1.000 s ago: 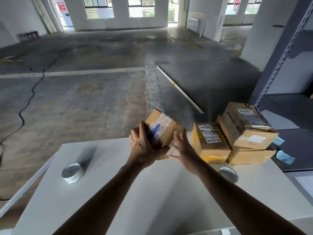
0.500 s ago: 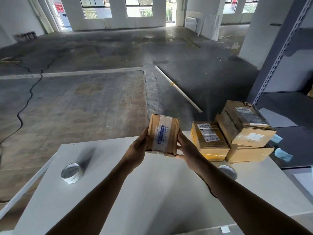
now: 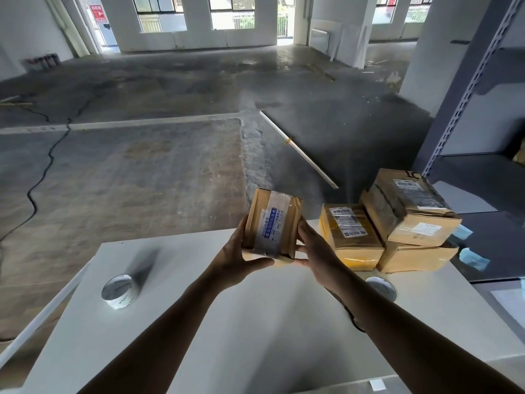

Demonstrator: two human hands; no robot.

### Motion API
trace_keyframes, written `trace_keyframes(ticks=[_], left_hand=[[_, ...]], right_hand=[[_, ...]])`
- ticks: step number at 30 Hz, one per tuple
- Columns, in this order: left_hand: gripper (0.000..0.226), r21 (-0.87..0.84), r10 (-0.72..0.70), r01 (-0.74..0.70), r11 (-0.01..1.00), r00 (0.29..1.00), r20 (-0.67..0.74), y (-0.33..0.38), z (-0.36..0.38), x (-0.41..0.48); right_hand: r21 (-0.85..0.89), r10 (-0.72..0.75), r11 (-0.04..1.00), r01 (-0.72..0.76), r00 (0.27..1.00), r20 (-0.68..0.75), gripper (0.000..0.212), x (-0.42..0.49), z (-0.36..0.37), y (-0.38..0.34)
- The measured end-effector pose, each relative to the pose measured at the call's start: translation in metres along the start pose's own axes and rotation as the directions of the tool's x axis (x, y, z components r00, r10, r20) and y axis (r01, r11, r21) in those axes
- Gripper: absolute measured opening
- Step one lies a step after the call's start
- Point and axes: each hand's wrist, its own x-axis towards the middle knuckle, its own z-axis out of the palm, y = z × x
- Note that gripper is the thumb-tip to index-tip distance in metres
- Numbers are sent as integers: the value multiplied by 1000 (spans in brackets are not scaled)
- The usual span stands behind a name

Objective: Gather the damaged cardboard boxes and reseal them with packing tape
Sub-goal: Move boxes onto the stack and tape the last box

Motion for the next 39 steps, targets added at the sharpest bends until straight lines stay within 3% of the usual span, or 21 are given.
trace_keyframes(ticks=[2,5,8,10,13,16,19,22,24,26,28,29,32,35,39], left_hand=[[60,-109,-28,19,994,996,-81,5,3,2],[35,-110,-59,40,993,983,-174,13,6,5],[50,-169,-120,84,982,969,-215,14,5,6],[64,-182,-146,105,978,963,-228,10,4,7],[65,-249,-134,85,965,973,-188,6,5,6],[72,-374,-81,42,926,993,-89,6,6,4],[87,-420,-111,95,903,994,-15,10,8,6],[89,-385,-133,110,916,990,-34,11,8,8],[86,-456,-136,104,884,990,-38,9,5,7],[84,-479,-126,96,873,992,-30,5,-2,4],[87,-487,-111,78,870,993,-39,1,-9,1],[90,-484,-119,86,871,992,-38,0,-13,0],[91,-478,-173,132,868,984,-43,-5,-21,-2],[76,-562,-146,141,815,989,36,-15,-26,-6],[70,-575,-135,198,794,979,151,-14,-24,-8]], right_hand=[[-22,-59,998,60,998,19,40,0,2,3],[-146,-151,978,149,989,-4,32,-3,4,6],[-354,-281,904,241,957,-66,55,0,3,12],[-462,-292,863,206,948,-123,75,4,2,15],[-466,-230,876,125,957,-177,108,10,4,12],[-486,-265,863,140,943,-200,120,15,8,9],[-516,-247,849,112,948,-200,140,19,7,10],[-536,-245,836,115,953,-178,144,20,8,14],[-570,-288,812,127,936,-202,134,15,11,12],[-611,-375,782,121,875,-307,117,13,10,12],[-507,-354,854,113,841,-410,105,15,-4,15],[-374,-291,918,134,866,-407,101,16,-13,15],[-86,-180,982,166,964,-198,82,13,-38,15],[88,-146,986,143,989,28,62,1,-45,10],[272,-86,961,55,991,103,59,-3,-47,5]])
